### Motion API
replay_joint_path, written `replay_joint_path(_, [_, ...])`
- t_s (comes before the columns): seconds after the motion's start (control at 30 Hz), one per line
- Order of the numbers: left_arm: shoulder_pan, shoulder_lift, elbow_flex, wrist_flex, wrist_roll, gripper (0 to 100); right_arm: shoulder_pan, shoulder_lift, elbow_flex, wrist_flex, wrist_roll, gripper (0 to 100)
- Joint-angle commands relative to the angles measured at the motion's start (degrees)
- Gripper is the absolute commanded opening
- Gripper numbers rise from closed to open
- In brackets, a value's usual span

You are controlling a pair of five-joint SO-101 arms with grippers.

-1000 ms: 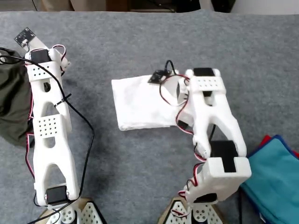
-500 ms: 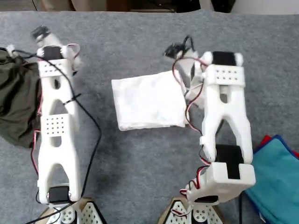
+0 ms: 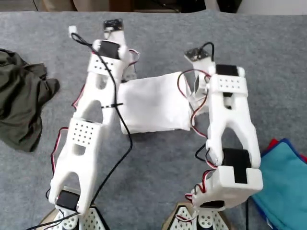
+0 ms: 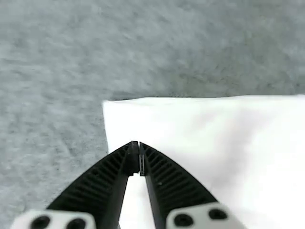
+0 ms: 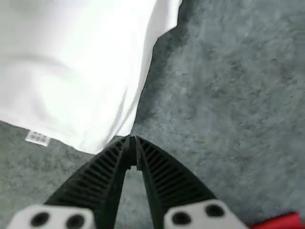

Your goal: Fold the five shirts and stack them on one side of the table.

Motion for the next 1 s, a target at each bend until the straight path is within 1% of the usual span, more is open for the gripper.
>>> replay_joint_path(0.0, [0.62,-4.09,0.62,-0.53,-0.18,2,-1.98,-5.93,3.65,-3.60,-0.62,0.5])
replay_joint_path(0.13, [0.26,-2.68,0.62,-0.53,-0.35,2,-6.37,-9.71,7.52,-4.31,-0.88,0.5])
replay_joint_path(0.23, [0.53,-1.71,0.62,0.26,-0.44,2,-8.04,-11.82,10.07,-6.42,-2.37,0.5])
replay_joint_path(0.43, [0.79,-1.45,0.88,0.62,-0.44,2,-7.96,-12.44,14.81,-13.36,-2.55,0.5])
replay_joint_path(0.67, [0.26,-1.36,6.68,0.09,-0.53,2,-7.25,-12.35,21.85,-22.86,-2.29,0.5])
replay_joint_path(0.83, [-1.23,0.04,9.41,-3.87,-0.53,2,-4.97,-5.32,22.02,-28.22,-2.11,0.5])
replay_joint_path(0.9, [-2.64,1.19,9.41,-5.19,-0.53,2,-4.18,-1.01,18.68,-26.99,-0.97,0.5])
replay_joint_path(0.97, [-4.04,2.33,9.41,-7.03,-0.53,2,-3.74,2.86,13.85,-23.03,-0.62,0.5])
